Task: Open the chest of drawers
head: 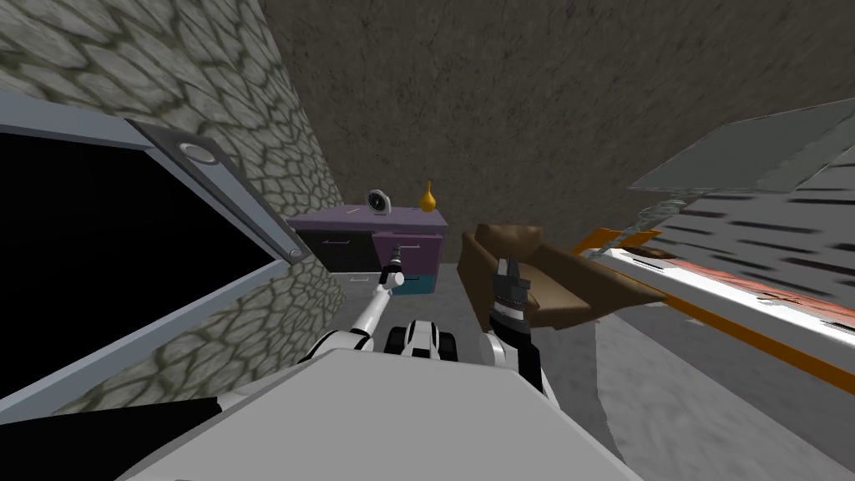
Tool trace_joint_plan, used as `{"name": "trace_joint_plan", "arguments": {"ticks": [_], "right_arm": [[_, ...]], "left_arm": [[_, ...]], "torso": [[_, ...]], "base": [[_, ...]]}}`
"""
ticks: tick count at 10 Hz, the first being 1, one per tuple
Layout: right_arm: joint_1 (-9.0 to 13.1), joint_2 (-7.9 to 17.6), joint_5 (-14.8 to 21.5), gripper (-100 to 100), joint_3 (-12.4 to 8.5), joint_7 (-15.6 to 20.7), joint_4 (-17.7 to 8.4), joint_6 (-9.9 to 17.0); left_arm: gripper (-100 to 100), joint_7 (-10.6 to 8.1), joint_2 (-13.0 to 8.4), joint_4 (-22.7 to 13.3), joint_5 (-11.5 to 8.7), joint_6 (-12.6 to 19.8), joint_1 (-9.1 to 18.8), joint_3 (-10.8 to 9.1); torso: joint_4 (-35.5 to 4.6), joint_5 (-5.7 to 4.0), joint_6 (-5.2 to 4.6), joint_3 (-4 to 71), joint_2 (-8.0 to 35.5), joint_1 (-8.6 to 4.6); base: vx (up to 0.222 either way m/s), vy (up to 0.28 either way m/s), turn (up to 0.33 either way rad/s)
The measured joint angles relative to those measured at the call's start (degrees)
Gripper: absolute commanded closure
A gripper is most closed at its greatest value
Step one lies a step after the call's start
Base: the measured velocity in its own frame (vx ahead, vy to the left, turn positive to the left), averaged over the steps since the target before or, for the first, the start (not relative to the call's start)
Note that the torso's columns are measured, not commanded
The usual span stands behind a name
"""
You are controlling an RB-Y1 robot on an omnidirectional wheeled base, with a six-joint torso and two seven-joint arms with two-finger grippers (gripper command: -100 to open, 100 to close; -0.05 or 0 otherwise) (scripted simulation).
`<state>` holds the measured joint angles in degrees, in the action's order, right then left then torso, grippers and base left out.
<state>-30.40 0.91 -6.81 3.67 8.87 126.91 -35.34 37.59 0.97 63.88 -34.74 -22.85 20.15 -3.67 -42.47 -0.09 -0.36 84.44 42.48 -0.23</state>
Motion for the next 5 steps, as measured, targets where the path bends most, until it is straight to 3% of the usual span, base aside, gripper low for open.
{"name": "trace_joint_plan", "arguments": {"ticks": [5], "right_arm": [[0.0,0.0,0.0,0,0.0,0.0,0.0,0.0]], "left_arm": [[100,-7.81,-1.08,-4.98,6.87,-0.87,3.06,0.6]], "torso": [[0.03,-0.03,0.17,0.03,-0.04,-0.09]], "base": [[-0.004,-0.044,0.097]]}}
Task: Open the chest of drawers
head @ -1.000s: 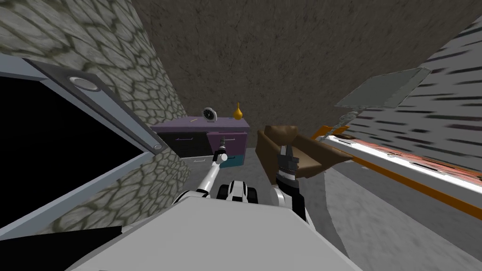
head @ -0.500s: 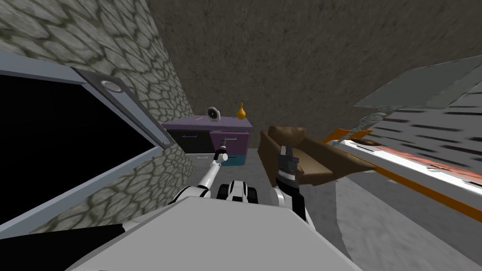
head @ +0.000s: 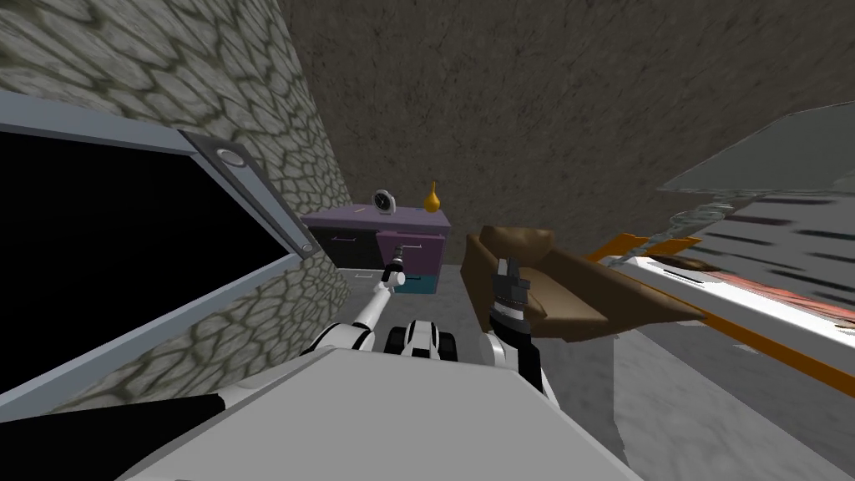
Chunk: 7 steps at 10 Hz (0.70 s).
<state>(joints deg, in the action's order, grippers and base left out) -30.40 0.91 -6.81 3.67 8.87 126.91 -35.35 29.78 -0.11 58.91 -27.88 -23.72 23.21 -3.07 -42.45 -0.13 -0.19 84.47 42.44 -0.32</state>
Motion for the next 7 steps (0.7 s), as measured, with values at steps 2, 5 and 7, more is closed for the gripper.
{"name": "trace_joint_plan", "arguments": {"ticks": [2,5,7], "right_arm": [[0.0,0.0,0.0,0,0.0,0.0,0.0,0.0],[0.0,0.0,0.0,0,0.0,0.0,0.0,0.0],[0.0,0.01,0.0,0,0.0,0.0,0.0,0.0]], "left_arm": [[100,-3.06,-0.64,-2.31,2.19,-0.48,1.53,0.15],[100,-7.98,-1.59,-4.94,5.91,-1.14,3.09,0.63],[100,-11.1,-1.91,-6.59,8.02,-1.46,4.01,0.43]], "torso": [[-0.03,-0.02,0.0,0.0,0.0,-0.03],[-0.03,-0.01,0.05,-0.01,0.02,-0.02],[0.01,0.04,-0.17,0.0,-0.01,0.06]], "base": [[-0.009,-0.054,0.155],[-0.01,-0.057,0.116],[-0.007,-0.031,0.09]]}}
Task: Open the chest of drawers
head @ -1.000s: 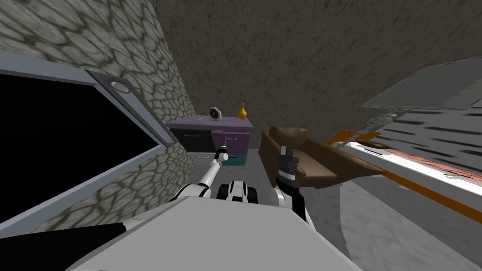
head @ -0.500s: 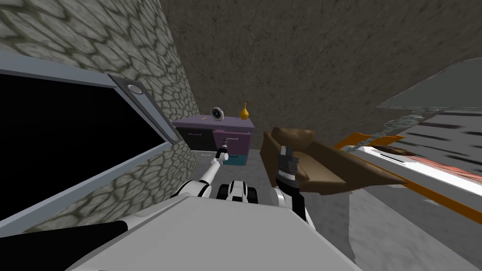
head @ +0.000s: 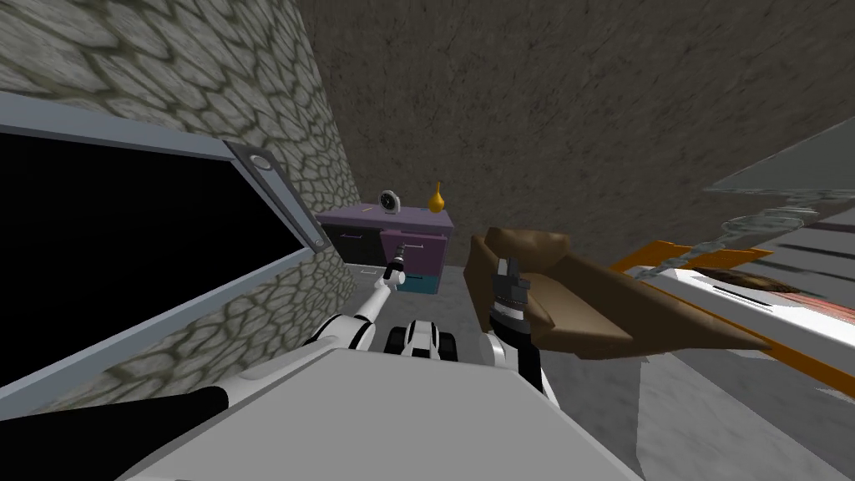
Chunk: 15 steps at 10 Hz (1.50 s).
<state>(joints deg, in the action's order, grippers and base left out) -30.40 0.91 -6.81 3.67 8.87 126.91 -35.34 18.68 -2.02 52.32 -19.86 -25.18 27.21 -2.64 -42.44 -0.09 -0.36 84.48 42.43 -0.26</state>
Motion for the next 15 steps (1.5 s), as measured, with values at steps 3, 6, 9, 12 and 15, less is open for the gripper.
{"name": "trace_joint_plan", "arguments": {"ticks": [3,6,9,12,15], "right_arm": [[0.0,0.0,0.0,0,0.0,0.0,0.0,0.0],[0.0,0.0,0.0,0,0.0,0.0,0.0,0.0],[0.0,0.0,0.0,0,0.0,0.0,0.0,0.0],[0.0,0.0,0.0,0,0.0,0.0,0.0,0.0],[0.02,0.01,0.0,0,0.0,0.0,0.0,0.0]], "left_arm": [[100,-4.88,-0.75,-2.68,3.74,-0.65,1.51,0.41],[100,-9.61,-1.52,-5.96,7.44,-1.37,3.54,0.65],[100,-14.52,-2.33,-8.91,11.14,-1.97,5.42,0.95],[100,-19.16,-2.98,-11.62,14.87,-2.48,7.1,1.2],[100,-19.78,-2.85,-11.06,14.73,-1.42,7.84,1.26]], "torso": [[0.05,0.01,0.05,0.03,-0.05,0.01],[0.08,0.03,0.05,0.05,-0.08,0.04],[0.12,0.05,0.09,0.05,-0.07,0.08],[0.16,0.06,0.1,0.09,-0.14,0.09],[0.04,0.1,0.25,-0.18,0.3,0.26]], "base": [[-0.012,-0.046,0.115],[-0.008,-0.048,0.104],[-0.012,-0.045,0.109],[-0.01,-0.032,0.056],[-0.161,0.042,0.01]]}}
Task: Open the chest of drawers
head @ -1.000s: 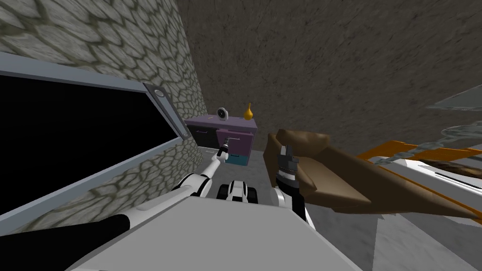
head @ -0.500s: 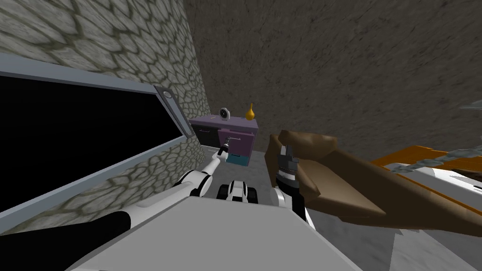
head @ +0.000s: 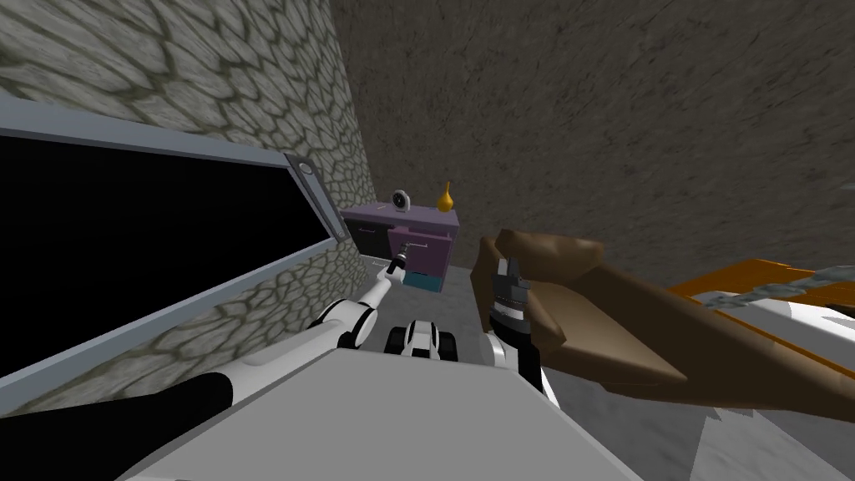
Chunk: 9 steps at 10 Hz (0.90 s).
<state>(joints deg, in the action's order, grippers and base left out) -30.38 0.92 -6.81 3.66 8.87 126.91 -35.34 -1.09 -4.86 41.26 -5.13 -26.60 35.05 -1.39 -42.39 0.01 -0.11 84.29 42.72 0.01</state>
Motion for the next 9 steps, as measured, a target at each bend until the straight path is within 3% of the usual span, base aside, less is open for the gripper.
{"name": "trace_joint_plan", "arguments": {"ticks": [3,6,7,9], "right_arm": [[-0.01,0.0,0.0,0,0.0,0.0,0.0,0.0],[0.0,-0.01,0.0,0,0.01,0.0,0.0,0.0],[0.0,-0.01,0.0,0,0.01,0.0,0.0,0.0],[-0.02,0.0,0.0,0,0.0,0.0,0.0,0.0]], "left_arm": [[100,-0.42,0.24,0.92,-0.09,2.12,-0.09,0.33],[100,-3.25,-2.36,-3.0,0.04,0.19,2.06,0.86],[-100,-4.25,-3.23,-4.35,0.1,-0.48,2.89,1.05],[-100,-4.72,-3.77,-4.28,-0.1,1.67,4.82,0.97]], "torso": [[-0.17,-0.13,0.06,0.22,-0.4,-0.23],[-0.11,-0.09,0.02,0.09,-0.15,-0.17],[-0.17,-0.08,0.03,0.03,-0.04,-0.11],[0.06,-0.03,0.07,0.43,-0.71,0.01]], "base": [[-0.14,0.016,-0.007],[-0.194,-0.041,-0.007],[-0.126,-0.008,0.028],[-0.038,0.005,0.009]]}}
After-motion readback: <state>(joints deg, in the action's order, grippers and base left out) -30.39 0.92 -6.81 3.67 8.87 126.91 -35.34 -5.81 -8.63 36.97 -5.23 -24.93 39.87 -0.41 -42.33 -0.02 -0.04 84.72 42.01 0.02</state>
